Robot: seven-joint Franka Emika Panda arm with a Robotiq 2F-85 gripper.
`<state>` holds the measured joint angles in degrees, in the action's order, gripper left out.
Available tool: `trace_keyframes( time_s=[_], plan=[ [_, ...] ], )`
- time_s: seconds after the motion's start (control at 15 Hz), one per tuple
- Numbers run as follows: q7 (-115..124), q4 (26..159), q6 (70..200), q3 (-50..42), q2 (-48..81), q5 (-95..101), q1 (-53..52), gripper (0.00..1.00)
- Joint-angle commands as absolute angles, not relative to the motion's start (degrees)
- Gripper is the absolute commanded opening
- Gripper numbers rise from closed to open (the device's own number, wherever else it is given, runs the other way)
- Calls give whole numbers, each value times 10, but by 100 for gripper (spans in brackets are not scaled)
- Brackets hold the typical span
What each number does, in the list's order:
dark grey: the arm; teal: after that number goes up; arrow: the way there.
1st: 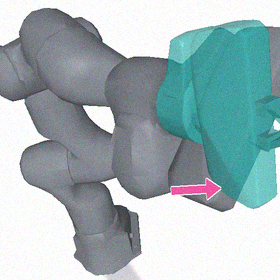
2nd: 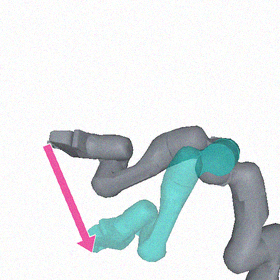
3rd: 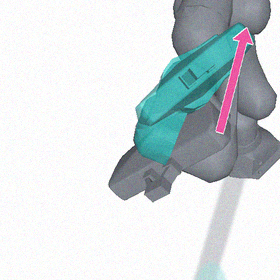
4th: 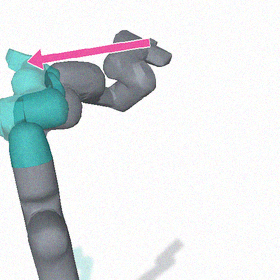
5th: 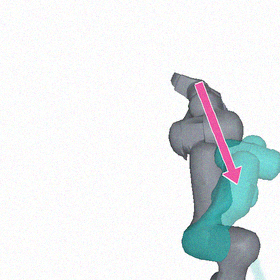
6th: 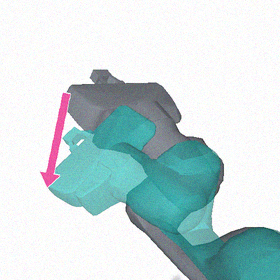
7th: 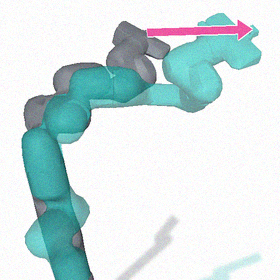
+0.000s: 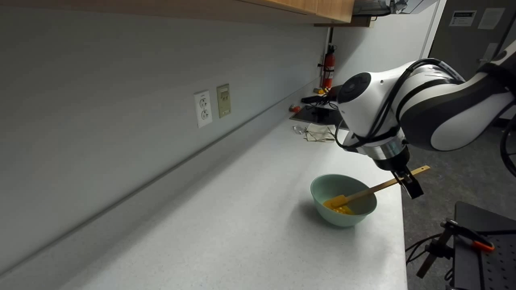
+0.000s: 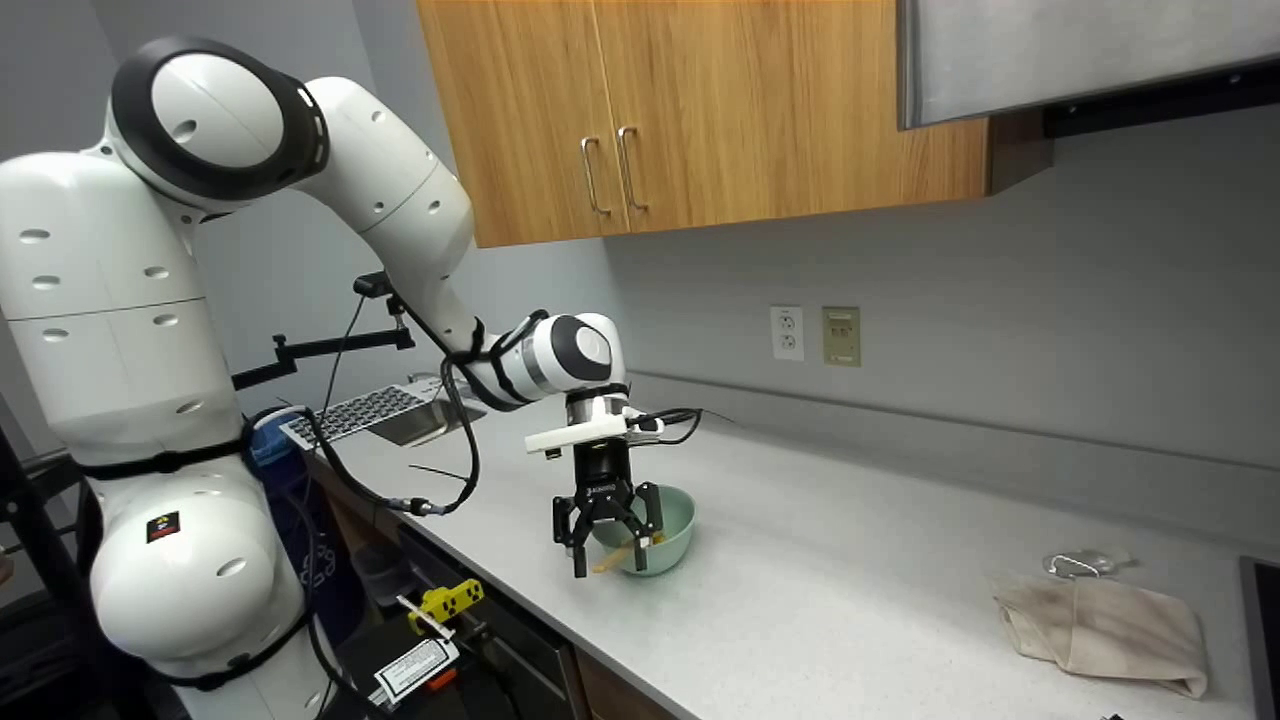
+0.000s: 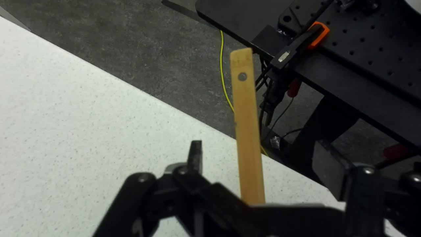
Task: Mix in the bowl with the spatula
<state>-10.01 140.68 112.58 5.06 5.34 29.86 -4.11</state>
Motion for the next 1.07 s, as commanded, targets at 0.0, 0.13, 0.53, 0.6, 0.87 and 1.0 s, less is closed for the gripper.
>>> trace_keyframes(
  time_s=[0.0, 0.13, 0.53, 0.6, 0.87, 1.0],
  plan=[
    [-103, 1401, 1109, 50, 43, 308, -46, 69],
    [-102, 1399, 1109, 51, 40, 308, -47, 45],
    [-93, 1388, 1105, 53, 40, 312, -51, 3],
    [-92, 1387, 1105, 54, 40, 312, -51, 1],
    [-88, 1379, 1098, 55, 38, 314, -53, 4],
    [-80, 1368, 1074, 55, 36, 320, -56, 4]
  ],
)
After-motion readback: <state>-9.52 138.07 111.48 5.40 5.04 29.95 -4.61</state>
